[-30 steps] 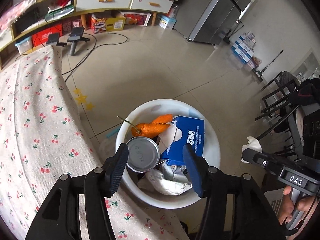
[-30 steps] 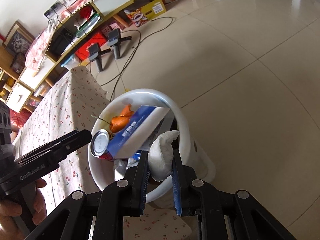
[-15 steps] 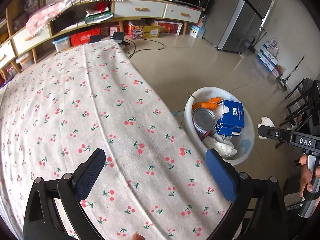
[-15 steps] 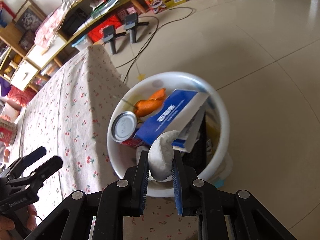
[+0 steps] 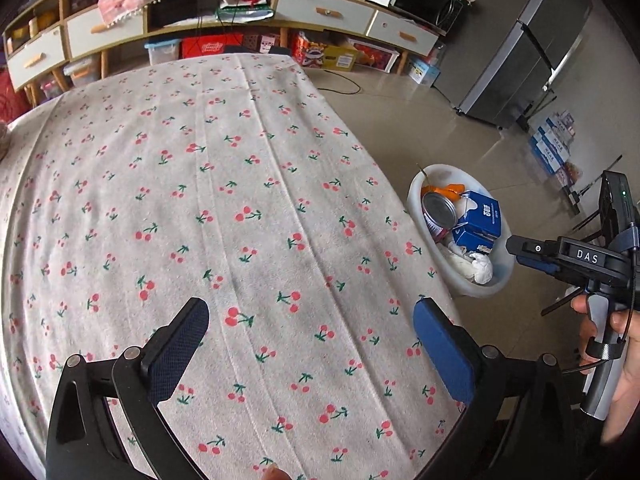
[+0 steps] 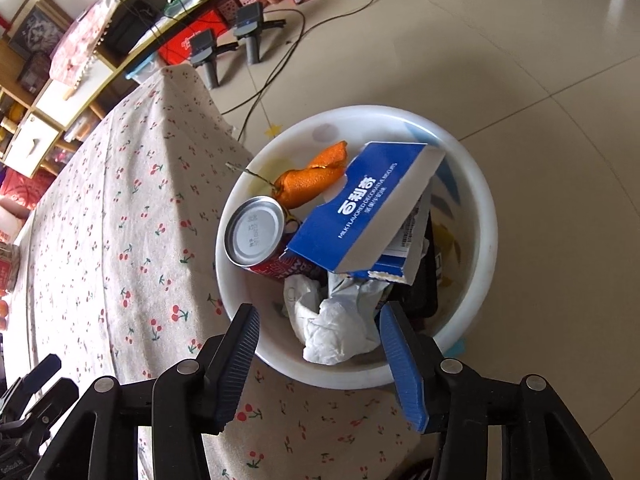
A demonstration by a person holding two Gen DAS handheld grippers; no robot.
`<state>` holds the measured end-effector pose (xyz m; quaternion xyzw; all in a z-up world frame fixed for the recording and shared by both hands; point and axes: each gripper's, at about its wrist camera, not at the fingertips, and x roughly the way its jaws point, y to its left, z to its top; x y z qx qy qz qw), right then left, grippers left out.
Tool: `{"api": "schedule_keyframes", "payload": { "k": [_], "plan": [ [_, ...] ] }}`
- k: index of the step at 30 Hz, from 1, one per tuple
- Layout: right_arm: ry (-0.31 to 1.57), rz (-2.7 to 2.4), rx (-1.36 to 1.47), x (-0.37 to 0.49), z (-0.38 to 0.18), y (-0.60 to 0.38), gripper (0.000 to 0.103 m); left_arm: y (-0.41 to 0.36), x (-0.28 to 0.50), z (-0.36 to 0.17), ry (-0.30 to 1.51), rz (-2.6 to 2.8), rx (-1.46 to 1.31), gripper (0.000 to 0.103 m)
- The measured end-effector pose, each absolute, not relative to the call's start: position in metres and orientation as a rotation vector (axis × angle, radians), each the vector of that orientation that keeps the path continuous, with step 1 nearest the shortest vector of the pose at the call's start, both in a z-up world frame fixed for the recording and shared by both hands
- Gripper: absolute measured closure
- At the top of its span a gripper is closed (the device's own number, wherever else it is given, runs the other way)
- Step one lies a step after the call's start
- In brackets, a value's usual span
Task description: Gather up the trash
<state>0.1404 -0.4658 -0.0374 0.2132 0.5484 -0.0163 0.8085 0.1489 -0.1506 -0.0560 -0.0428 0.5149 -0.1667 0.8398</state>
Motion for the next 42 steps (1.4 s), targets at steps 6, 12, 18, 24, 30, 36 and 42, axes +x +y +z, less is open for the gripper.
{"api": "schedule_keyframes", "payload": {
  "k": [6, 12, 18, 24, 30, 36, 42],
  "plan": [
    [1.099, -0.064, 0.356, 0.114, -0.009, -0.451, 0.034, -0.135, 0.121, -0.035, 1.072, -0.283, -0.085, 0.000],
    [1.033, -0.060, 0.326, 0.082, 0.019, -0.426, 0.022, -0.122, 0.086, -0.015, 1.035, -0.238, -0.061, 0.000],
    [0.956, -0.051, 0.240, 0.040, 0.037, -0.384, 0.017, -0.103, 0.048, 0.003, 0.968, -0.178, -0.038, 0.000],
    [0.839, -0.065, 0.140, -0.003, 0.036, -0.344, 0.009, -0.085, 0.016, 0.005, 0.892, -0.096, -0.033, 0.000],
    [0.837, -0.077, 0.061, -0.010, 0.013, -0.319, 0.004, -0.070, 0.000, -0.006, 0.860, -0.010, -0.013, 0.000],
    [0.846, -0.088, 0.066, -0.007, 0.004, -0.313, 0.004, -0.073, -0.005, -0.020, 0.889, -0.002, 0.010, 0.000],
    [0.837, -0.088, 0.067, -0.007, 0.005, -0.307, 0.004, -0.073, -0.007, -0.022, 0.891, -0.002, 0.012, 0.000]
  ]
}}
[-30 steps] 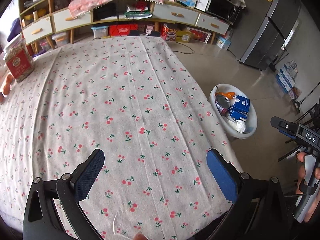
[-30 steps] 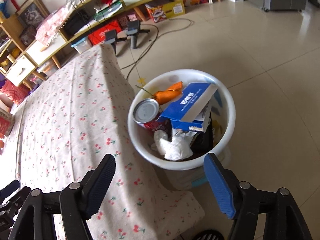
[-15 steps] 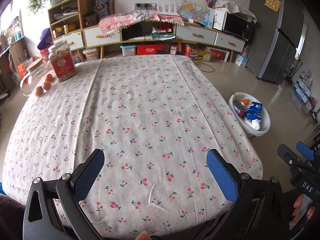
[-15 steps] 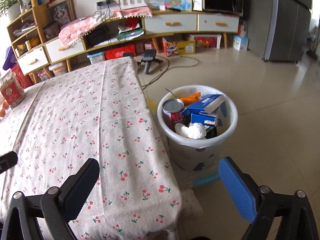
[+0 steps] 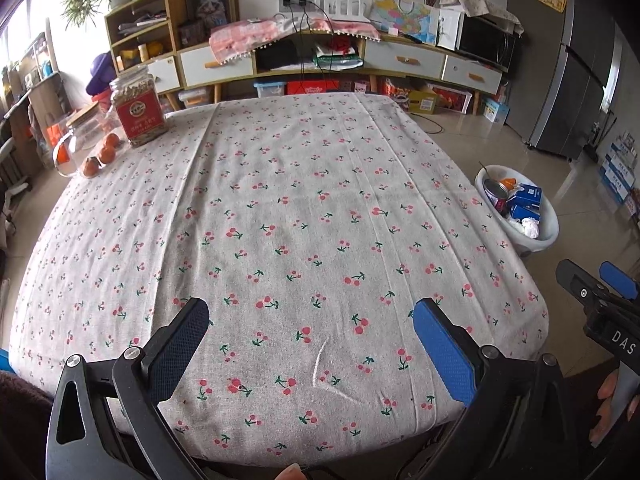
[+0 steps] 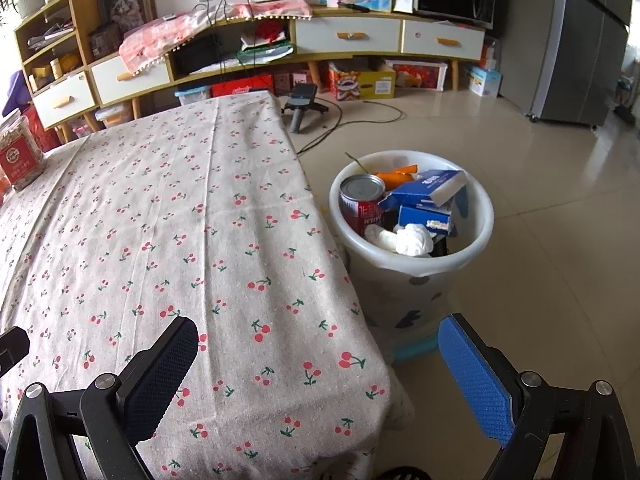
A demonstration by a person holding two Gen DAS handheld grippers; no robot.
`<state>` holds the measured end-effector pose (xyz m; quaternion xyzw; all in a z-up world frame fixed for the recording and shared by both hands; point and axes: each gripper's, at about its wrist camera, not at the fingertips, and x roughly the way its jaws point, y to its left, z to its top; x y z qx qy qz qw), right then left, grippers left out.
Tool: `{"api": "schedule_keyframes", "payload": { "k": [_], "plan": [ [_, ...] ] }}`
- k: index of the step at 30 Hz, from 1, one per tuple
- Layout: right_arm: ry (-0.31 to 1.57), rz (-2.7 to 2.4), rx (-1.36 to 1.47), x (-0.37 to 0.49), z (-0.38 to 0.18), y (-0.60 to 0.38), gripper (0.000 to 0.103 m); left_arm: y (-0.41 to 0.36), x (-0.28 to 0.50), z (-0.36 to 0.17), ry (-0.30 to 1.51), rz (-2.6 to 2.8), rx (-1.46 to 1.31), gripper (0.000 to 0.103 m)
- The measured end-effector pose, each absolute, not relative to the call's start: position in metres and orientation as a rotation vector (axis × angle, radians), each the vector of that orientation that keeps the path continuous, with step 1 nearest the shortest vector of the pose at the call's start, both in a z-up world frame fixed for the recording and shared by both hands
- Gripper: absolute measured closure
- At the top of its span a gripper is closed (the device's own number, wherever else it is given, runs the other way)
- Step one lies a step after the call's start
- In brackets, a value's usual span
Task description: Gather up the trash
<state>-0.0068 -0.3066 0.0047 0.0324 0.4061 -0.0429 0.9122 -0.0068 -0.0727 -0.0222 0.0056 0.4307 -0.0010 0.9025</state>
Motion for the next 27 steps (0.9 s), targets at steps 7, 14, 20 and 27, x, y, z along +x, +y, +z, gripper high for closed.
{"api": "schedule_keyframes", "payload": {
  "k": [7, 14, 20, 27],
  "plan": [
    [0.842, -0.086, 0.059, -0.0068, 0.0026, -0.3032, 0.004, -0.0704, -0.0071, -0.0212, 0.886, 0.007, -0.004, 0.000],
    [0.840, -0.090, 0.066, -0.0075, 0.0018, -0.3055, 0.004, -0.0688, -0.0056, -0.0222, 0.897, 0.005, -0.014, 0.000],
    [0.840, -0.090, 0.062, -0.0081, 0.0017, -0.3066, 0.004, -0.0680, -0.0057, -0.0219, 0.891, 0.010, -0.015, 0.000],
    [0.837, -0.097, 0.066, -0.0097, 0.0018, -0.3075, 0.004, -0.0667, -0.0056, -0.0217, 0.889, 0.011, -0.017, 0.000]
  ]
}}
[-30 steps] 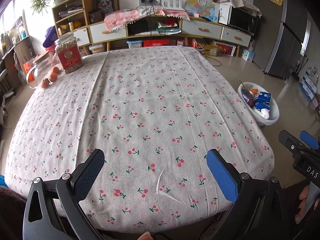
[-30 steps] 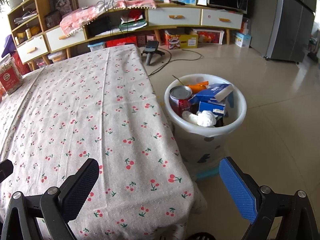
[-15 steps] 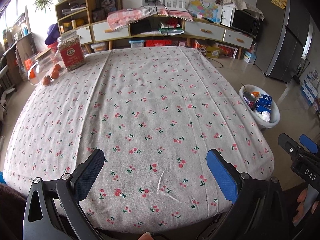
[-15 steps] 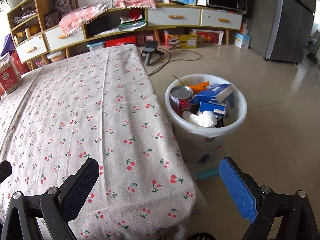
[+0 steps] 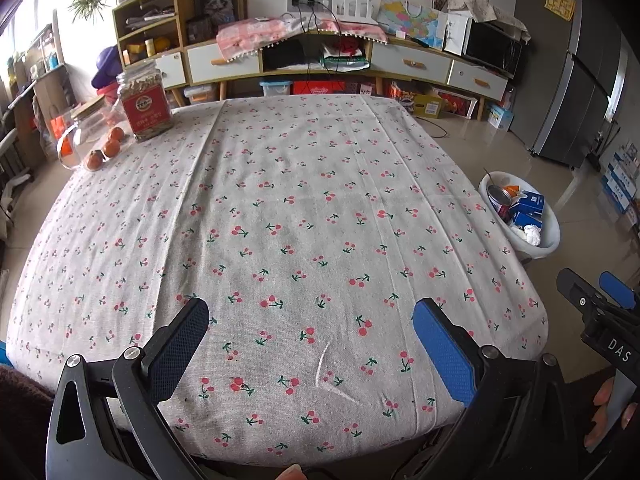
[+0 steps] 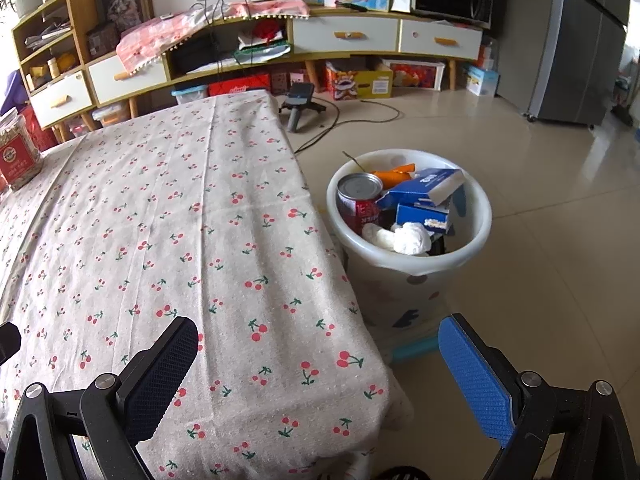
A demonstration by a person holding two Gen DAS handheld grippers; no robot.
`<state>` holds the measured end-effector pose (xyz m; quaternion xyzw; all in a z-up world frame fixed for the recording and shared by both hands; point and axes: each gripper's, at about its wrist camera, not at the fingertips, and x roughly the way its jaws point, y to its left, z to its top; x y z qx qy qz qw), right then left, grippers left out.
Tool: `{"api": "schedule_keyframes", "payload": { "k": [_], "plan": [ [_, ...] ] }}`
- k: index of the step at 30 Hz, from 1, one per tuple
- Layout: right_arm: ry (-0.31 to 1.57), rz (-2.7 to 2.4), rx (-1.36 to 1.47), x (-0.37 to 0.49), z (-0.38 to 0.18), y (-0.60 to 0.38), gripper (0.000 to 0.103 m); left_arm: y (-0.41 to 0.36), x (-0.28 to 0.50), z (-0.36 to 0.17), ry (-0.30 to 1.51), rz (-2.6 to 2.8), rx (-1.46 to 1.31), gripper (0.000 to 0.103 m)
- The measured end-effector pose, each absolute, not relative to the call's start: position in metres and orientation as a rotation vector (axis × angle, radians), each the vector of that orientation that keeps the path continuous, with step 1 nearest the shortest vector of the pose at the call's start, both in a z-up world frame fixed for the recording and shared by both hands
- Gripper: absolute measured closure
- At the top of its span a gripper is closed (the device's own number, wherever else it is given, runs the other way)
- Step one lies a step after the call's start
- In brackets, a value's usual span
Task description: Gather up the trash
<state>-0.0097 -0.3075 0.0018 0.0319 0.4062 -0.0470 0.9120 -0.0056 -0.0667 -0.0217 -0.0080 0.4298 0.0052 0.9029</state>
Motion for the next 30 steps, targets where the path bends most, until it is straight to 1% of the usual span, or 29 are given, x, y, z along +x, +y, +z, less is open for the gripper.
{"api": "schedule_keyframes", "payload": {
  "k": [30],
  "plan": [
    [0.821, -0.091, 0.049, -0.0085, 0.0028, -0.3026, 0.004, -0.0647, -0.0082, -0.0189, 0.880, 0.022, -0.023, 0.000]
  ]
}}
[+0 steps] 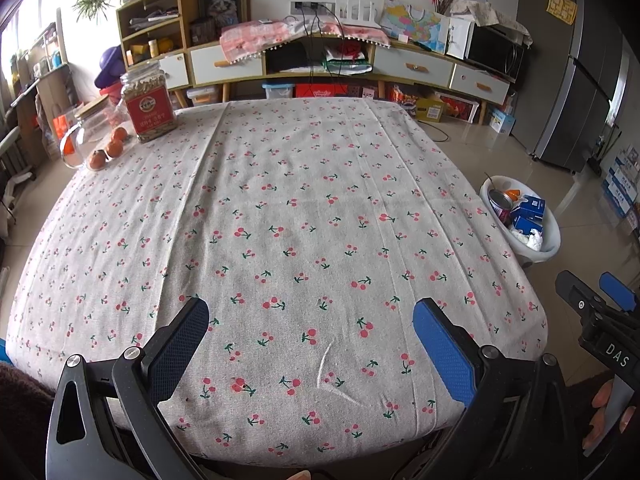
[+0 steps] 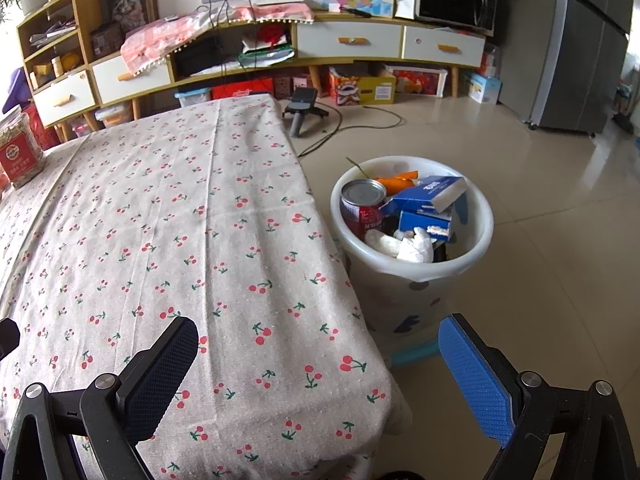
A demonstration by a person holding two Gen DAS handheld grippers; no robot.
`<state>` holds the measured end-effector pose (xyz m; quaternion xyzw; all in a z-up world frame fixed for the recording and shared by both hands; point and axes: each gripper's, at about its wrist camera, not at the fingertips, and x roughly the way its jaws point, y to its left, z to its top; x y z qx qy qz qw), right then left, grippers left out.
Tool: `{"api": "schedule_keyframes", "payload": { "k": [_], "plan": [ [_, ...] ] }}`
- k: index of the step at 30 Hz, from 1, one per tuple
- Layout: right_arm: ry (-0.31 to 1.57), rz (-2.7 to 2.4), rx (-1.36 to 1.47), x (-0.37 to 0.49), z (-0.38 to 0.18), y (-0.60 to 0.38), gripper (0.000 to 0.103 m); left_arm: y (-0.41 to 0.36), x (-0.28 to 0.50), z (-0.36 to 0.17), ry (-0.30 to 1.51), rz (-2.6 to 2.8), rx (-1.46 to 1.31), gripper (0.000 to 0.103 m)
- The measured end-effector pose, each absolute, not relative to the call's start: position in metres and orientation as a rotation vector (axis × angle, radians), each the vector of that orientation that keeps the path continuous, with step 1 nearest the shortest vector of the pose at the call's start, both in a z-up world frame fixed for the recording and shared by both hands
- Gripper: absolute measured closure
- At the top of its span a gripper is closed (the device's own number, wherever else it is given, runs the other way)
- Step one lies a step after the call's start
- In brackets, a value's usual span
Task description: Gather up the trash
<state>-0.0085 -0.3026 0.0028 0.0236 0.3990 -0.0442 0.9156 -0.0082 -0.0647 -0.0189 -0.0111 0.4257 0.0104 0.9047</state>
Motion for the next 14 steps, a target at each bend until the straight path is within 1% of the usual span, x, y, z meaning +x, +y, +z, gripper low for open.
{"api": "schedule_keyframes", "payload": {
  "k": [9, 14],
  "plan": [
    [0.817, -0.079, 0.037, -0.009, 0.004, -0.300, 0.004, -0.068, -0.007, -0.020, 0.877, 0.015, -0.011, 0.000],
    [0.782, -0.051, 0.054, -0.006, 0.014, -0.302, 0.004, -0.074, -0.006, -0.018, 0.865, 0.013, 0.013, 0.000]
  ]
}}
